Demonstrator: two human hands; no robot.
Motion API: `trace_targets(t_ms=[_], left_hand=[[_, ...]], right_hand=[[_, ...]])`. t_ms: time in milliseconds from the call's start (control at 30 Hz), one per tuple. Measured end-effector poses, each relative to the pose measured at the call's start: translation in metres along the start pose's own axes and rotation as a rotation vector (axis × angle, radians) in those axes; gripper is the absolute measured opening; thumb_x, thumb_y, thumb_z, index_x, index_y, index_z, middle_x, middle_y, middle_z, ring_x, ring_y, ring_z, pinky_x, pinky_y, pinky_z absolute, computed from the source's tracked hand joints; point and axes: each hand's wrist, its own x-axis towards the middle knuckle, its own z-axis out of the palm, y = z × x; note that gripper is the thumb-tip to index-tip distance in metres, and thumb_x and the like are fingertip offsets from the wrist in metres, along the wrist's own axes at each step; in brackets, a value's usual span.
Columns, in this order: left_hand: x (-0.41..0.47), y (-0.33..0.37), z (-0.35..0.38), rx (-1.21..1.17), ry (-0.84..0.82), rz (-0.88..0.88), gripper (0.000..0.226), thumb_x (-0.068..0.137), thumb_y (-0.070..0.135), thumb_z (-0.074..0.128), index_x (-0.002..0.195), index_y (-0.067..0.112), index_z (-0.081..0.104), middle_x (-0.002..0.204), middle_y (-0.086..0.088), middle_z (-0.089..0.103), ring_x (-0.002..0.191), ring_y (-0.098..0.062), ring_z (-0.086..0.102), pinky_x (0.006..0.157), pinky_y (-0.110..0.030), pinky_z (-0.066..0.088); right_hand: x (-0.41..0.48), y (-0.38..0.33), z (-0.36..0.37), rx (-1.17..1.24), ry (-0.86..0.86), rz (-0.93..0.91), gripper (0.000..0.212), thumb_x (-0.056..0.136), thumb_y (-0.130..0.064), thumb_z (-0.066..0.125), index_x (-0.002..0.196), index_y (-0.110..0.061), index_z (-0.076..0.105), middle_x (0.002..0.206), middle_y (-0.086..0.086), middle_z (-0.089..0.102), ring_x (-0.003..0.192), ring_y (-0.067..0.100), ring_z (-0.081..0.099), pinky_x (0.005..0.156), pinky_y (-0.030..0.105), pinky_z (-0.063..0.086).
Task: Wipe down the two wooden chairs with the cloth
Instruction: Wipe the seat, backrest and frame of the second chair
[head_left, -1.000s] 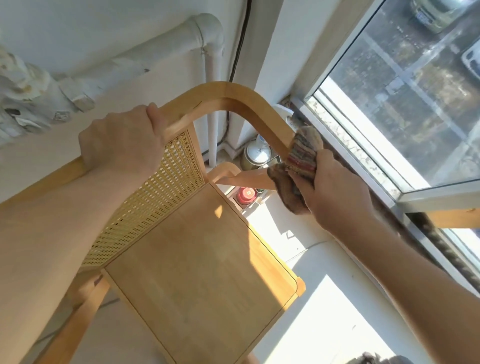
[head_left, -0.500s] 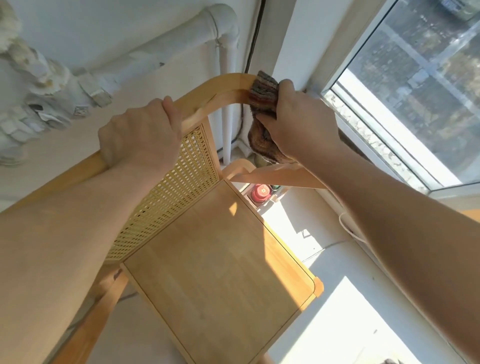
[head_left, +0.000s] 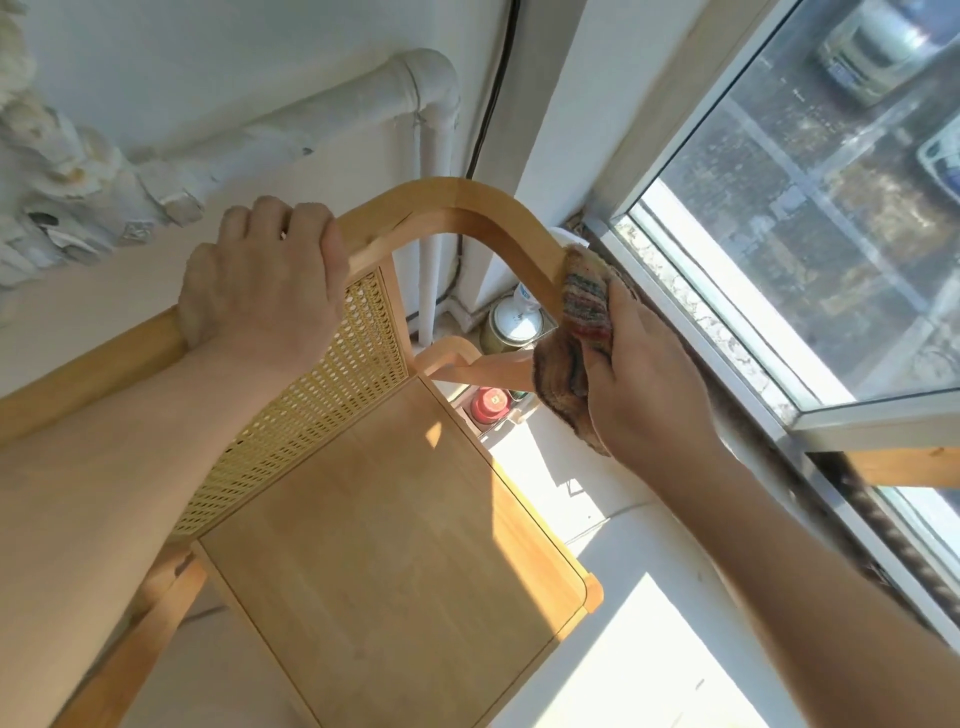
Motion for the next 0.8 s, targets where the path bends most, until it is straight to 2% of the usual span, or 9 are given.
trace_targets(t_ms=[100, 200, 267, 334, 434, 501, 601, 735, 801], left_hand=[[-0.017, 0.006, -0.003, -0.114, 0.019, 0.058, 0.039, 0.092, 0.021, 0.048, 0.130, 0.018, 0.044, 0.125, -0.016, 0.045, 0.114, -0.036, 0.041, 0.093, -0.054, 0.032], [-0.065, 0.055, -0.003, -0.581, -0.022, 0.257, 0.036, 0.091, 0.028, 0.049, 0.127, 0.023, 0.052, 0.122, -0.002, 0.051, 0.114, -0.024, 0.047, 0.096, -0.044, 0.038], [-0.090, 0.097, -0.008, -1.136, -0.305, 0.081, 0.033, 0.091, 0.046, 0.045, 0.123, 0.044, 0.048, 0.120, 0.016, 0.054, 0.115, -0.008, 0.052, 0.095, -0.030, 0.043], [-0.099, 0.124, -0.002, -1.573, -0.510, -0.369, 0.027, 0.086, 0.054, 0.054, 0.113, 0.048, 0.054, 0.110, 0.014, 0.065, 0.105, -0.008, 0.063, 0.091, -0.036, 0.051], [-0.098, 0.125, 0.011, -1.420, -0.409, -0.535, 0.011, 0.090, 0.036, 0.060, 0.097, 0.031, 0.067, 0.087, 0.003, 0.071, 0.086, -0.017, 0.069, 0.077, -0.049, 0.056], [-0.096, 0.114, 0.016, -1.206, -0.296, -0.481, 0.016, 0.093, 0.032, 0.056, 0.085, 0.024, 0.067, 0.079, 0.003, 0.068, 0.080, -0.020, 0.067, 0.069, -0.050, 0.056], [-0.087, 0.094, 0.014, -0.958, -0.266, -0.454, 0.030, 0.096, 0.039, 0.047, 0.083, 0.018, 0.063, 0.077, -0.002, 0.064, 0.077, -0.023, 0.063, 0.068, -0.050, 0.055], [-0.079, 0.088, -0.002, -1.382, -0.554, -0.827, 0.031, 0.091, 0.042, 0.058, 0.073, 0.018, 0.066, 0.085, -0.011, 0.066, 0.076, -0.027, 0.063, 0.067, -0.040, 0.053], [-0.079, 0.092, -0.006, -1.513, -0.646, -0.836, 0.008, 0.083, 0.025, 0.069, 0.076, 0.021, 0.069, 0.081, -0.008, 0.066, 0.071, -0.025, 0.060, 0.064, -0.038, 0.049]], right_hand=[[-0.024, -0.009, -0.006, 0.330, 0.097, 0.026, 0.059, 0.093, -0.024, 0.038, 0.151, -0.021, 0.031, 0.151, -0.004, 0.041, 0.139, 0.014, 0.036, 0.114, 0.037, 0.030], [-0.039, -0.018, -0.014, 0.679, 0.146, 0.080, 0.049, 0.091, -0.031, 0.046, 0.140, -0.035, 0.049, 0.124, -0.018, 0.062, 0.116, -0.002, 0.055, 0.098, 0.029, 0.044], [-0.042, -0.024, -0.015, 0.869, 0.081, 0.135, 0.045, 0.086, -0.031, 0.054, 0.131, -0.038, 0.058, 0.116, -0.021, 0.066, 0.111, -0.003, 0.059, 0.098, 0.031, 0.045], [-0.042, -0.027, -0.013, 0.963, -0.054, 0.194, 0.044, 0.077, -0.032, 0.058, 0.120, -0.041, 0.065, 0.112, -0.020, 0.068, 0.109, -0.001, 0.061, 0.098, 0.034, 0.047], [-0.036, -0.023, -0.019, 0.778, -0.181, 0.103, 0.018, 0.080, -0.025, 0.066, 0.091, -0.039, 0.070, 0.091, -0.020, 0.068, 0.090, 0.000, 0.063, 0.082, 0.025, 0.050], [-0.029, -0.017, -0.028, 0.532, -0.232, 0.009, 0.014, 0.083, -0.030, 0.065, 0.097, -0.034, 0.066, 0.093, -0.009, 0.068, 0.087, 0.010, 0.062, 0.077, 0.027, 0.050], [-0.022, -0.006, -0.039, 0.273, -0.299, -0.038, 0.010, 0.080, -0.049, 0.061, 0.085, -0.048, 0.070, 0.075, -0.028, 0.068, 0.080, -0.007, 0.065, 0.073, 0.023, 0.051], [0.009, 0.003, -0.048, 0.146, 0.125, -0.034, 0.025, 0.087, -0.043, 0.059, 0.106, -0.034, 0.071, 0.080, -0.019, 0.065, 0.077, 0.003, 0.063, 0.079, 0.029, 0.049], [0.037, 0.002, -0.039, 0.137, -0.001, -0.034, 0.034, 0.093, -0.044, 0.051, 0.122, -0.030, 0.063, 0.097, -0.011, 0.064, 0.088, 0.010, 0.061, 0.083, 0.031, 0.045]])
